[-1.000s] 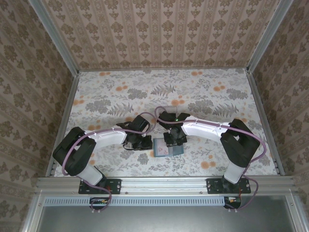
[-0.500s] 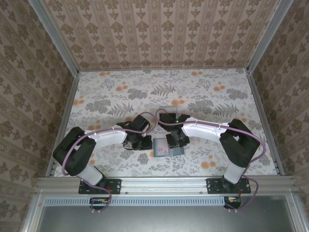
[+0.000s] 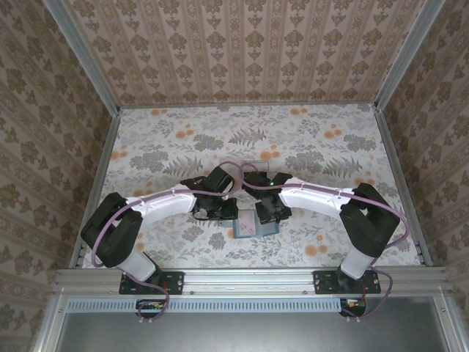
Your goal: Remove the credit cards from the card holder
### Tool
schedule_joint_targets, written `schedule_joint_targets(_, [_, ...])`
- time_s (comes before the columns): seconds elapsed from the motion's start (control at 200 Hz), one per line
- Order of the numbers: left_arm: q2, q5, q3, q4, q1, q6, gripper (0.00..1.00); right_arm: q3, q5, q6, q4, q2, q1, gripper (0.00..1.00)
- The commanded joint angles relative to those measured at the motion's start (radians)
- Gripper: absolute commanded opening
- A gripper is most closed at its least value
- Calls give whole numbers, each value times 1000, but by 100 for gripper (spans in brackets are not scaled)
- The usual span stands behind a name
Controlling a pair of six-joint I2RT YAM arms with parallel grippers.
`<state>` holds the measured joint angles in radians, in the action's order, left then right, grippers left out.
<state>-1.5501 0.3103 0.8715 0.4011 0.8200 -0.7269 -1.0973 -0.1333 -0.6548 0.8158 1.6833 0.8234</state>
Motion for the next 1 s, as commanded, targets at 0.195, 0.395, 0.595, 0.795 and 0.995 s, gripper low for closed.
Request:
schedule_joint_targets(0.195, [-83,26,19,-71,45,-49,10,19,97,-11,-37,-64,-7,31])
schedule_joint_targets(0.395, [-102,30,7,-83,42,-49,8,33,191,-25,-109,-94,-16,27])
schedule_joint_targets(0.595, [-110,23,-2,-77,41,-40,8,96,361,-78,-273,-83,-51,21])
schedule_joint_targets(0.795, [-110,17,-6,-64,39,-32,7,119,416,-91,-363,-33,-75,17])
schedule_joint_targets(0.995, [-107,12,-14,-59,38,-30,7,132,431,-93,-402,10,-92,15])
